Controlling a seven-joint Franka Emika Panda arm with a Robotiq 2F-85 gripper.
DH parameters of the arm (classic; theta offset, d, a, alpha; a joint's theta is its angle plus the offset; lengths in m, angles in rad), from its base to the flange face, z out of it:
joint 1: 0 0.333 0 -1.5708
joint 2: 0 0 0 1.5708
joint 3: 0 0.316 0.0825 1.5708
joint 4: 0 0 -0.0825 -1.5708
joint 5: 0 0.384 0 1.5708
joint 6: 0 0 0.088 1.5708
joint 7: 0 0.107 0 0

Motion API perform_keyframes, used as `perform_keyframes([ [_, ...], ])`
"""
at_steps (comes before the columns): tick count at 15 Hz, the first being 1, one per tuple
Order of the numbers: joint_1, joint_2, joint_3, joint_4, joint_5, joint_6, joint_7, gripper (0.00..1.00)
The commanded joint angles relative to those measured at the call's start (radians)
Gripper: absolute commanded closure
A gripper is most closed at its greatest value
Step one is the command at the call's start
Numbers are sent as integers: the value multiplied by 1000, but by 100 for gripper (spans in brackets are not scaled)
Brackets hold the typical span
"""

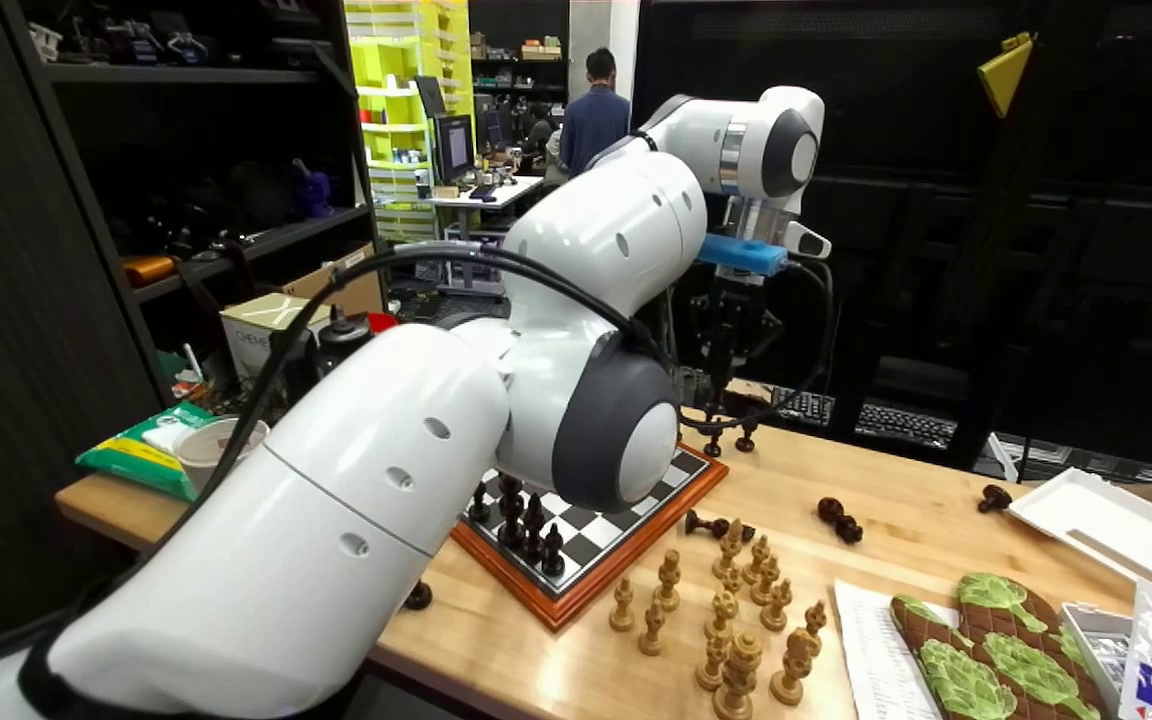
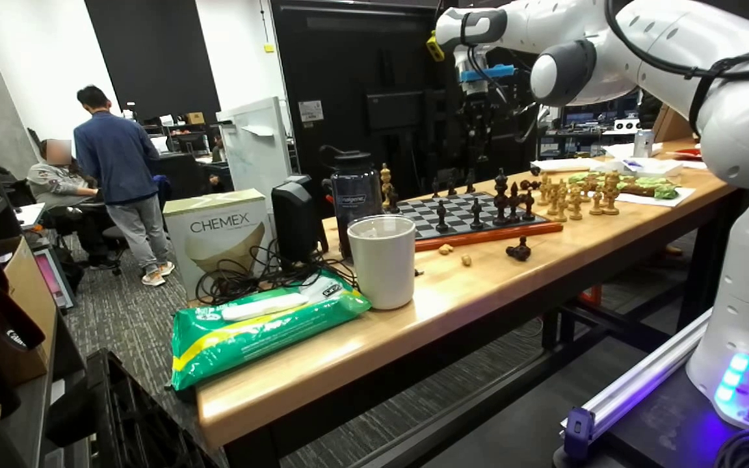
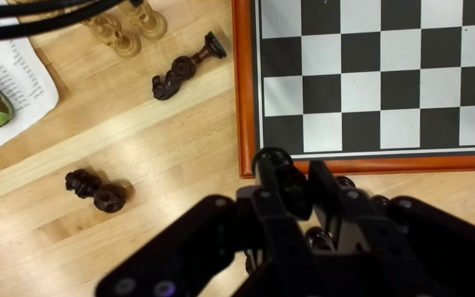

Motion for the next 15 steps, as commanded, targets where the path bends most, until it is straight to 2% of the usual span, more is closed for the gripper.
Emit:
perform_keyframes([
  [1,-26,16,13,11,25,-13,11,94],
  [15,-53,21,18,6,56,-109,85,94],
])
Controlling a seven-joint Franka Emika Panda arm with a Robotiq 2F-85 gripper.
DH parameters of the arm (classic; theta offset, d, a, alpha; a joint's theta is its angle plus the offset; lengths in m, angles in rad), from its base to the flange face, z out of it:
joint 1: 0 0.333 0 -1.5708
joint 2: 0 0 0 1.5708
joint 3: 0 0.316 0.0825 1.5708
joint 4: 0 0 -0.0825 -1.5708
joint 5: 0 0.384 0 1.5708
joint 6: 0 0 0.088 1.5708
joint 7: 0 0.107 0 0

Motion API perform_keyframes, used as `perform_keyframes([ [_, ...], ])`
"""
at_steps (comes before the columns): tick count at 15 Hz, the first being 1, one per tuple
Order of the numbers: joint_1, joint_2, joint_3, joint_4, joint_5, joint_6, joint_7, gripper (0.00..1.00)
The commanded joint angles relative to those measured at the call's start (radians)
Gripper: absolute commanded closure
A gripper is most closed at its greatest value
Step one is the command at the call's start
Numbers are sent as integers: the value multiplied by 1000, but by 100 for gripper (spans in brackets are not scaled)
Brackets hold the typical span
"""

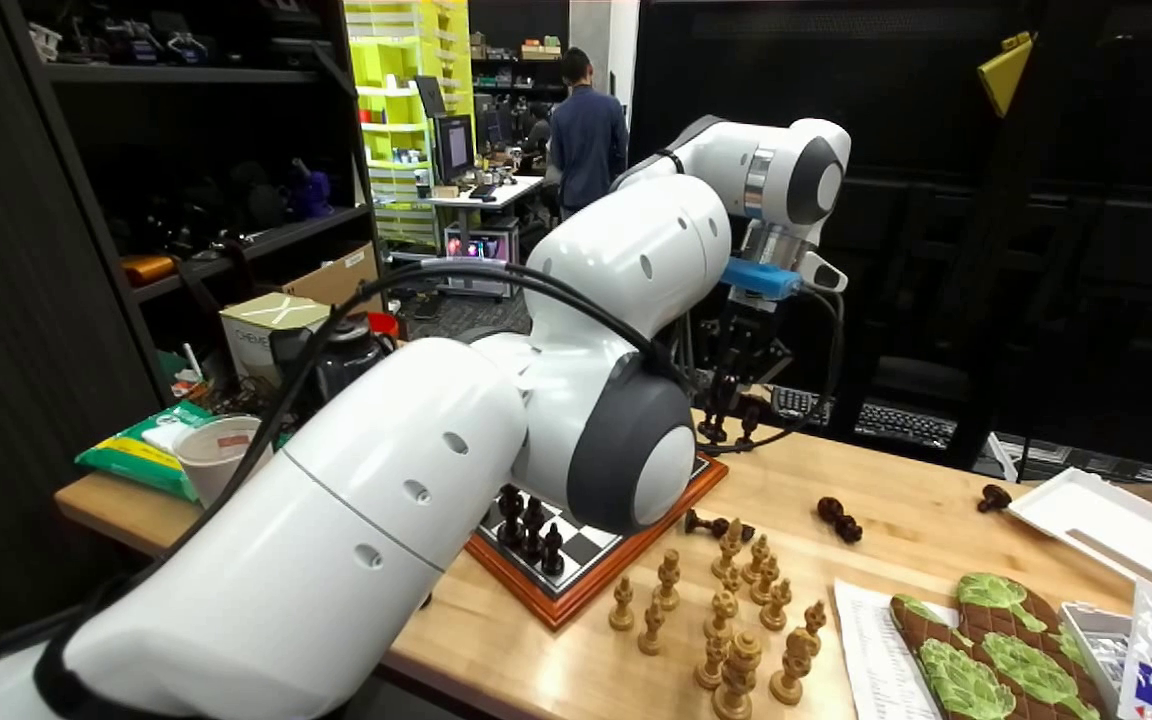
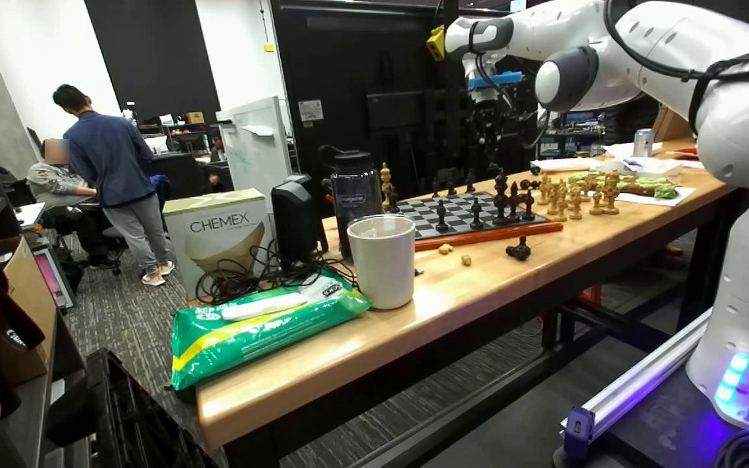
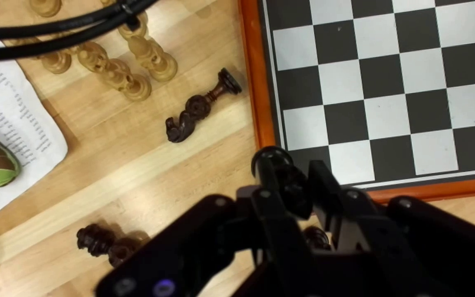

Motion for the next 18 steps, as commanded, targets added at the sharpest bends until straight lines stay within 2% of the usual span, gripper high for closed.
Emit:
perform_keyframes([
  [1,-6,-15,15,3,23,-39,41,94],
  [18,15,-33,41,-16,37,-138,60,94],
])
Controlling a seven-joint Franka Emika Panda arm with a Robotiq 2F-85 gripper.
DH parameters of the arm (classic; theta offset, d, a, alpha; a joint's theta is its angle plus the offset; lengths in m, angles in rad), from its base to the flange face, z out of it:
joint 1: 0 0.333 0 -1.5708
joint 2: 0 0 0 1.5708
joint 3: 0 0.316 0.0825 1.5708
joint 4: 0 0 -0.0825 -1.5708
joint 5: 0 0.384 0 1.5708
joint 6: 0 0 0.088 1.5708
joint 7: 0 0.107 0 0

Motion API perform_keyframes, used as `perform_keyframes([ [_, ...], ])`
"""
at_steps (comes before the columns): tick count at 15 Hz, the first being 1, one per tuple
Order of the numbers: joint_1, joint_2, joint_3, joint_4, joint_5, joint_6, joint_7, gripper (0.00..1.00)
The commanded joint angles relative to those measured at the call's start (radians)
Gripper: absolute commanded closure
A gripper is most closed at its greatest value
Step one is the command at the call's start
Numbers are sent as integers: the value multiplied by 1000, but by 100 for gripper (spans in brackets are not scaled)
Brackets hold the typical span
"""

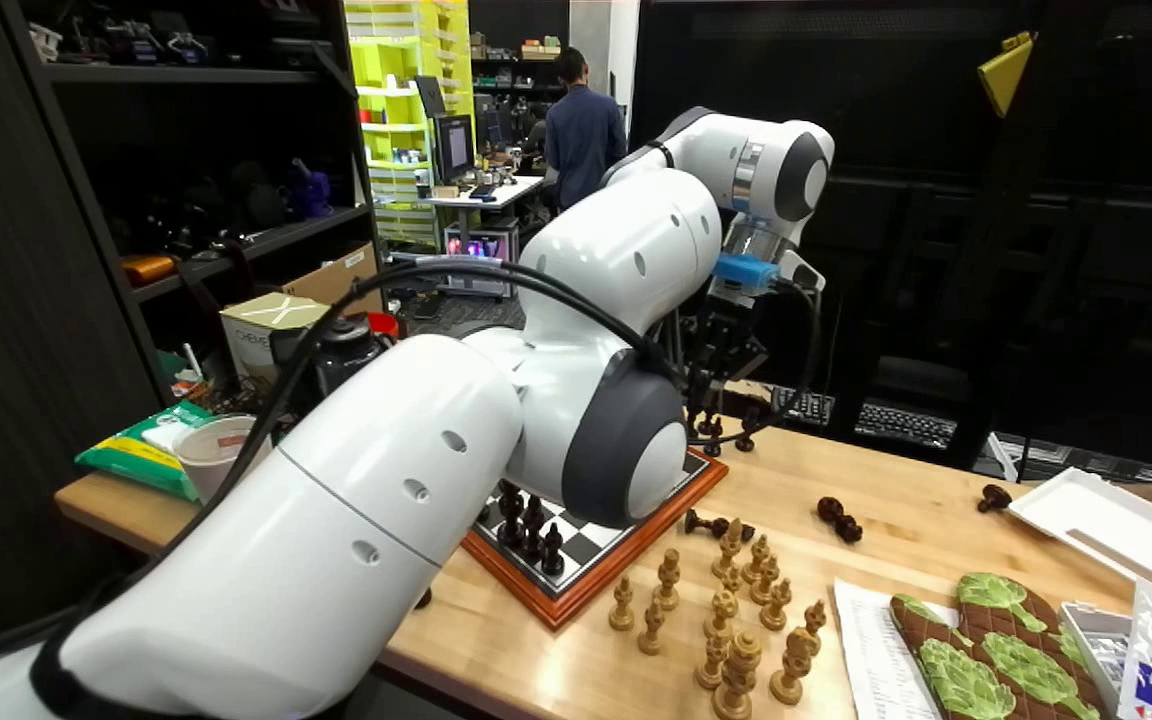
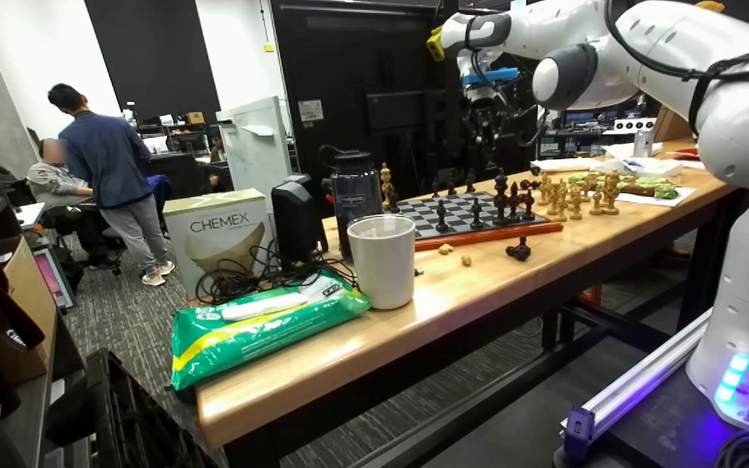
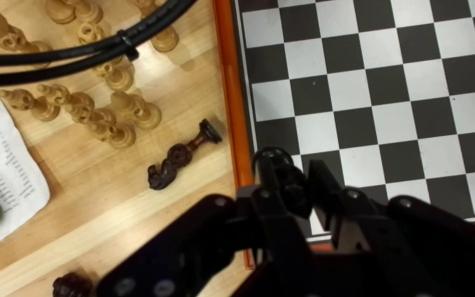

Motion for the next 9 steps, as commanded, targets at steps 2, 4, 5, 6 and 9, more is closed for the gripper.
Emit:
perform_keyframes([
  [2,5,-28,4,-17,23,-38,19,94],
  [4,7,-28,5,-17,23,-48,14,94],
  [5,8,-28,5,-17,23,-52,14,94],
  [6,8,-27,6,-18,24,-56,11,94],
  [9,8,-27,8,-19,25,-72,11,94],
])
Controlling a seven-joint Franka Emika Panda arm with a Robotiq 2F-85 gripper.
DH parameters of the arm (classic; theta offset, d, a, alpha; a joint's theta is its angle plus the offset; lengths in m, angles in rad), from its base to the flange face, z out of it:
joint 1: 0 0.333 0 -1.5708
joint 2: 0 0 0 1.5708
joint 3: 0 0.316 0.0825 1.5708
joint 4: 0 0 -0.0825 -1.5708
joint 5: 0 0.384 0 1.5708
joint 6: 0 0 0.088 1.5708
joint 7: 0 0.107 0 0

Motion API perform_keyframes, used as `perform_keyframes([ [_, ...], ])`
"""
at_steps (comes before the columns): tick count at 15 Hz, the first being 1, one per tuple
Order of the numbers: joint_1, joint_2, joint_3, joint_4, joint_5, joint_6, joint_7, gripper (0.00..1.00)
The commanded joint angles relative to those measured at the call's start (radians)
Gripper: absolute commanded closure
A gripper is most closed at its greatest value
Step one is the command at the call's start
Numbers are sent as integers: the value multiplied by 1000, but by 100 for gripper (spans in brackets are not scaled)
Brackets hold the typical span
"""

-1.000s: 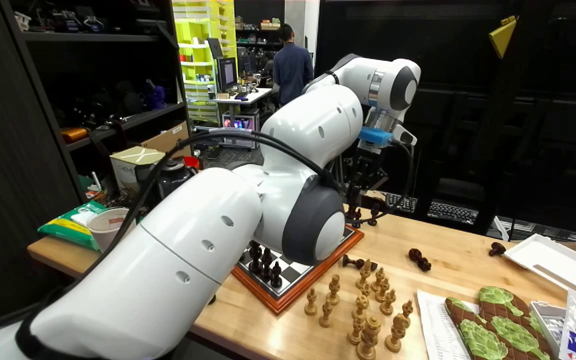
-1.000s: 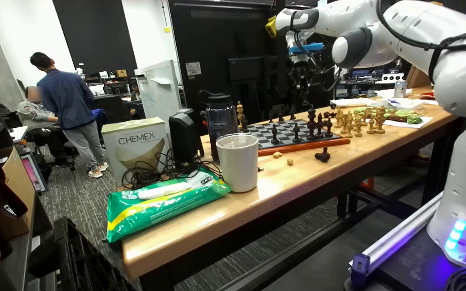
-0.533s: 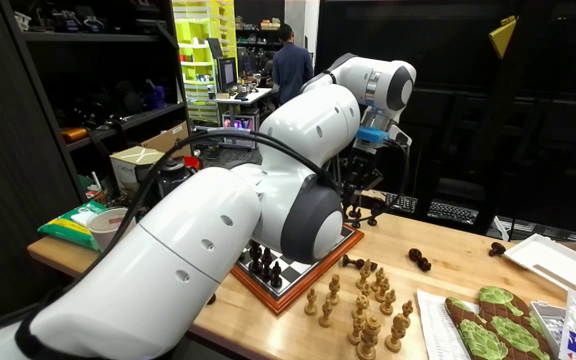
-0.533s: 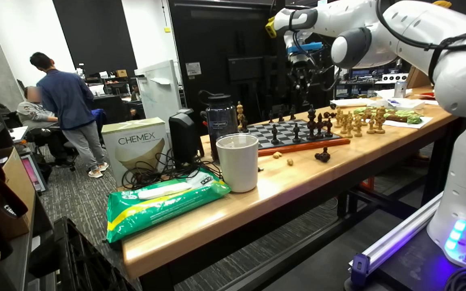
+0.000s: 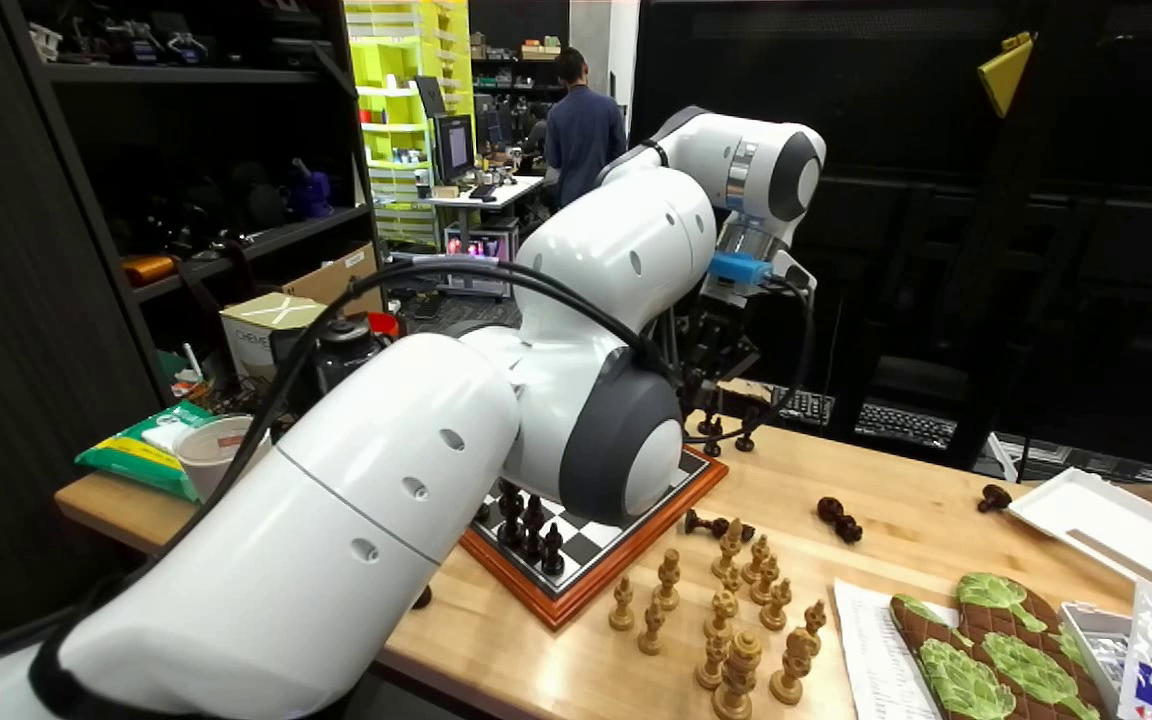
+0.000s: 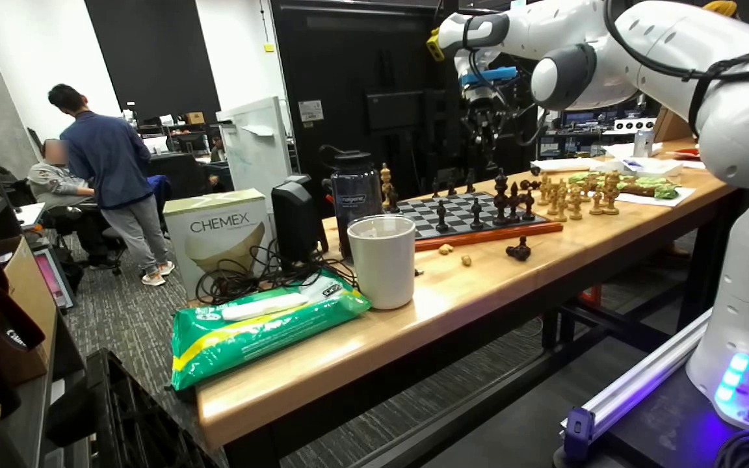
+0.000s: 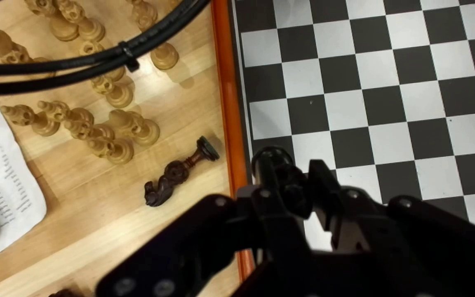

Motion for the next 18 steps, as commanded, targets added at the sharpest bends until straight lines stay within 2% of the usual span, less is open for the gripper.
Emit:
perform_keyframes([
  [1,-2,-27,6,-19,25,-37,11,94],
  [18,-5,-23,10,-16,29,-75,10,94],
])
